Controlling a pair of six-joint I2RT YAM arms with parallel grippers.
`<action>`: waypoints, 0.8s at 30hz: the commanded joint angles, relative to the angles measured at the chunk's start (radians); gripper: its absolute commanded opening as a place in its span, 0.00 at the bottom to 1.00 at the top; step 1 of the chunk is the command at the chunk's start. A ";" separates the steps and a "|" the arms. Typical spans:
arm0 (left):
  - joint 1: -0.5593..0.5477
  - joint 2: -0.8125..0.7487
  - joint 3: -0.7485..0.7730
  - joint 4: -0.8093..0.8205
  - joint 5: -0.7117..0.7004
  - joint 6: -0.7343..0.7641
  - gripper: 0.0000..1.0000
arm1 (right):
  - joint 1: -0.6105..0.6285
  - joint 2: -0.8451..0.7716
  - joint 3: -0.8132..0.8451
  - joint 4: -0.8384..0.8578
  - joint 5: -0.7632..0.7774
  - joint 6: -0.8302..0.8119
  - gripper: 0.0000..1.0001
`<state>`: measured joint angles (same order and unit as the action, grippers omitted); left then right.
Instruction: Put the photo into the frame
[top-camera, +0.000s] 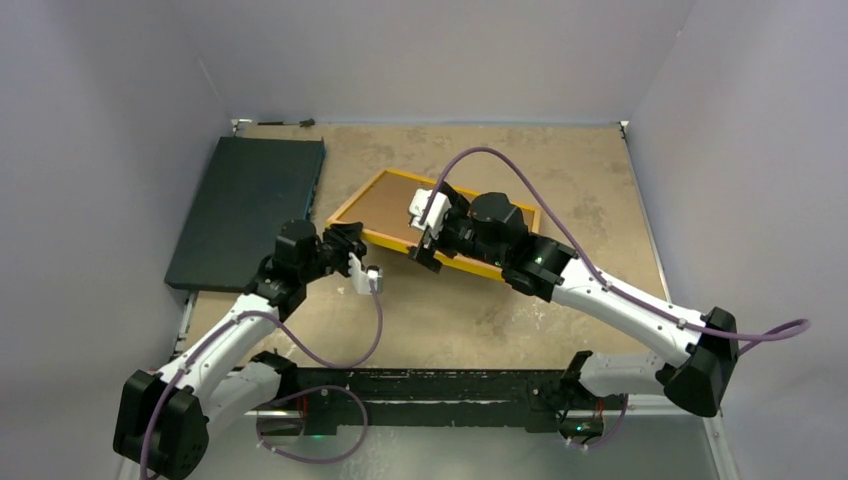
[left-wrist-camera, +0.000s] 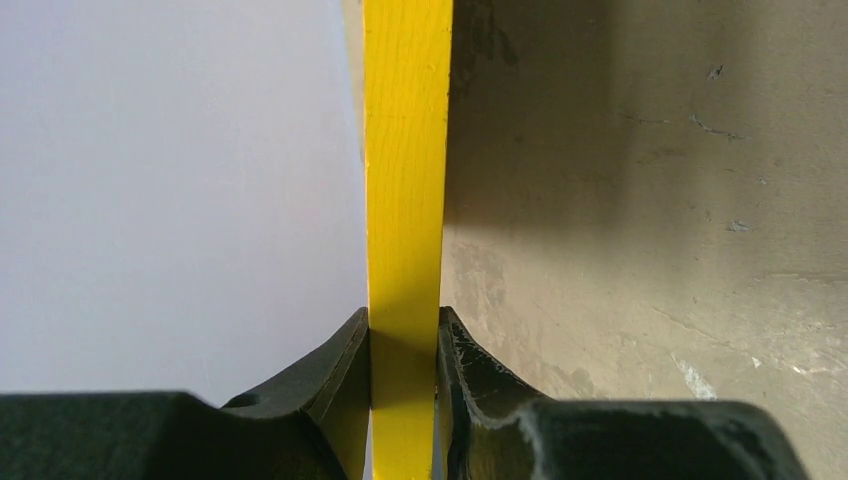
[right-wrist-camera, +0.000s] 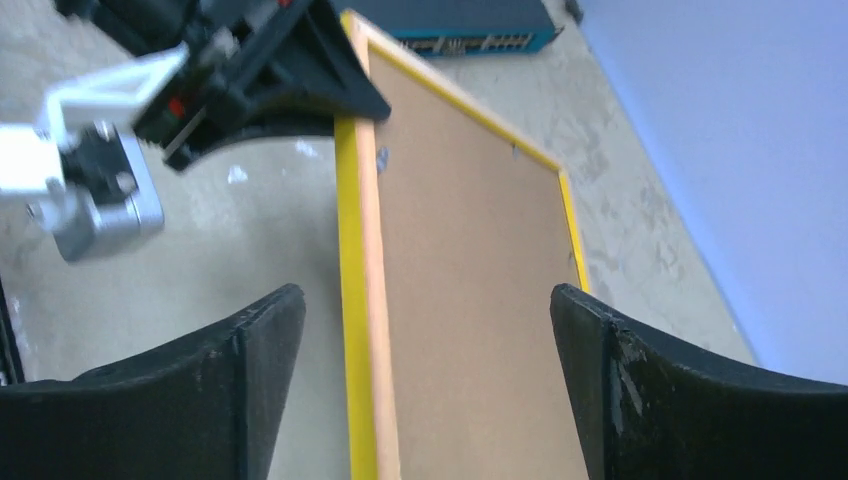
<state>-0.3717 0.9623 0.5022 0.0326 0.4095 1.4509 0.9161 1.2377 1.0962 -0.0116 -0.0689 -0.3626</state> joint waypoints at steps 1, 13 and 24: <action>0.000 -0.046 0.102 -0.093 0.008 -0.072 0.06 | 0.007 -0.035 -0.030 -0.102 0.053 -0.123 0.99; 0.001 -0.017 0.241 -0.233 -0.001 -0.140 0.03 | 0.135 0.073 0.004 -0.174 0.146 -0.226 0.99; 0.000 -0.025 0.264 -0.261 -0.003 -0.135 0.01 | 0.141 0.165 0.030 -0.035 0.461 -0.267 0.82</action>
<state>-0.3737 0.9684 0.7158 -0.2653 0.3969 1.3712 1.0546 1.3972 1.0809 -0.1272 0.2443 -0.5995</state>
